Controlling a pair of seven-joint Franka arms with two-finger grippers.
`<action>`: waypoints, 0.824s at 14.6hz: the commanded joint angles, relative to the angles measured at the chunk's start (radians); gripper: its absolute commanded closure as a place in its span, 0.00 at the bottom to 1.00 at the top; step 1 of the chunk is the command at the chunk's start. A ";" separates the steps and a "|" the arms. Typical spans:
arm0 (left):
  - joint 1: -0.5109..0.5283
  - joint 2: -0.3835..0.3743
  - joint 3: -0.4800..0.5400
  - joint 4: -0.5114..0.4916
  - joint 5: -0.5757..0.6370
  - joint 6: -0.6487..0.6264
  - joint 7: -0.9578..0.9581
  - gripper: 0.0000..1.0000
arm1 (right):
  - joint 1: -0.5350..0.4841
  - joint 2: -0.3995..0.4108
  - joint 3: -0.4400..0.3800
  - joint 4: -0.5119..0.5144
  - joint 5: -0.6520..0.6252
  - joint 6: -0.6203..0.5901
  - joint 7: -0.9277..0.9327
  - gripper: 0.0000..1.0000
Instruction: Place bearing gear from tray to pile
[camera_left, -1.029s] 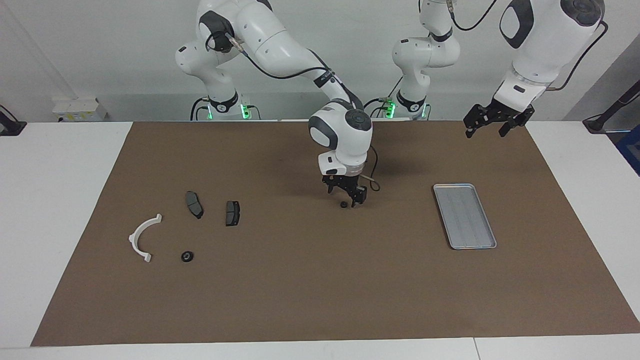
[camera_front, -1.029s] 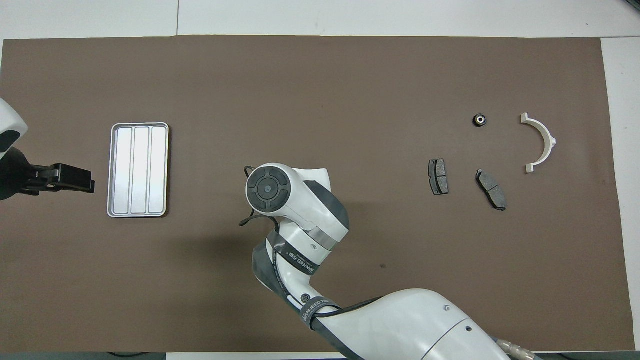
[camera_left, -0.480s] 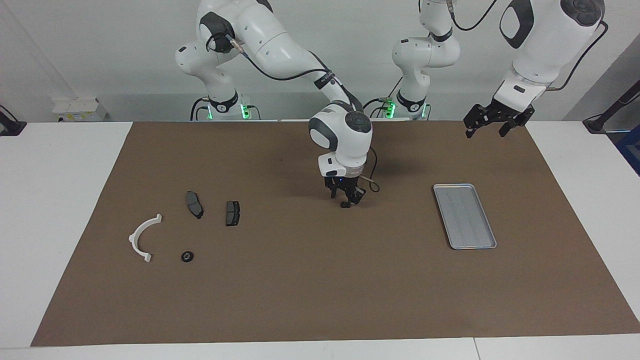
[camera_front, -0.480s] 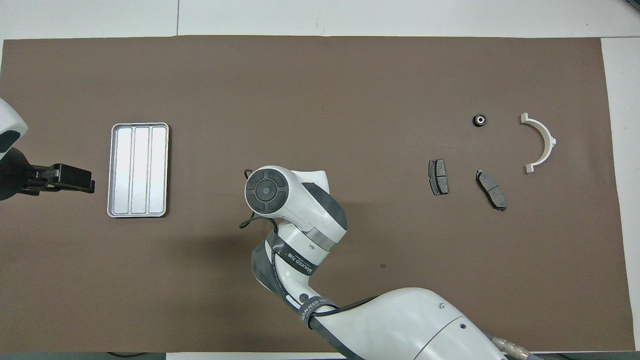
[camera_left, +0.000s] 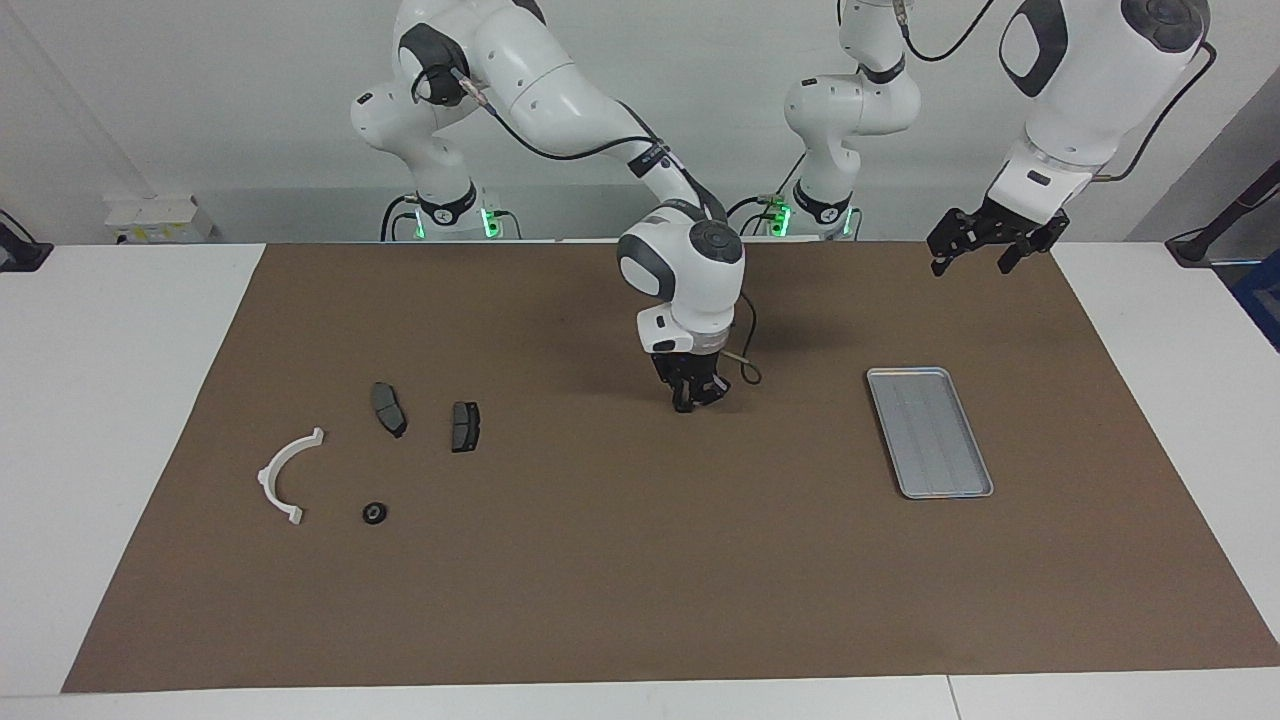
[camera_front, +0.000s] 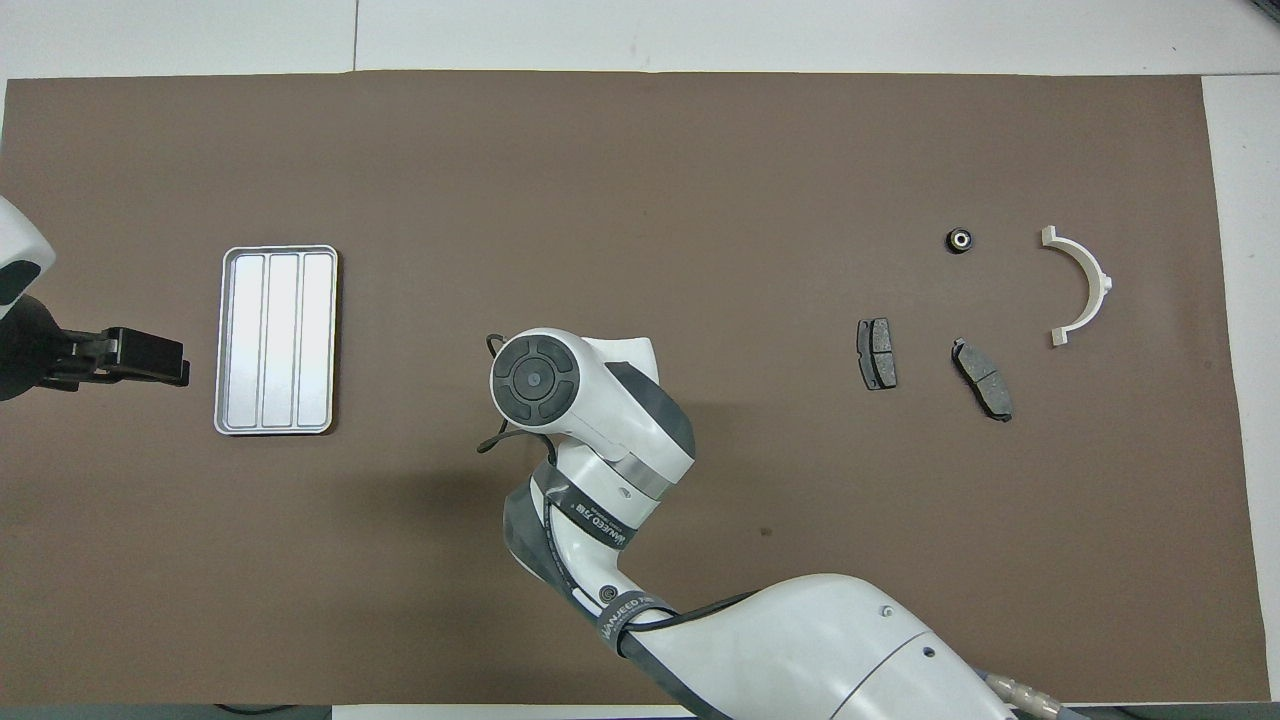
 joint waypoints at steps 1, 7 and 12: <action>0.000 -0.018 0.004 -0.010 -0.011 -0.001 0.003 0.00 | -0.010 0.014 0.007 0.004 -0.010 0.023 -0.026 1.00; 0.000 -0.018 0.004 -0.010 -0.011 -0.001 0.005 0.00 | -0.022 -0.003 0.007 0.070 -0.021 -0.099 -0.076 1.00; 0.000 -0.018 0.004 -0.010 -0.010 0.000 0.003 0.00 | -0.129 -0.104 0.007 0.148 0.046 -0.312 -0.361 1.00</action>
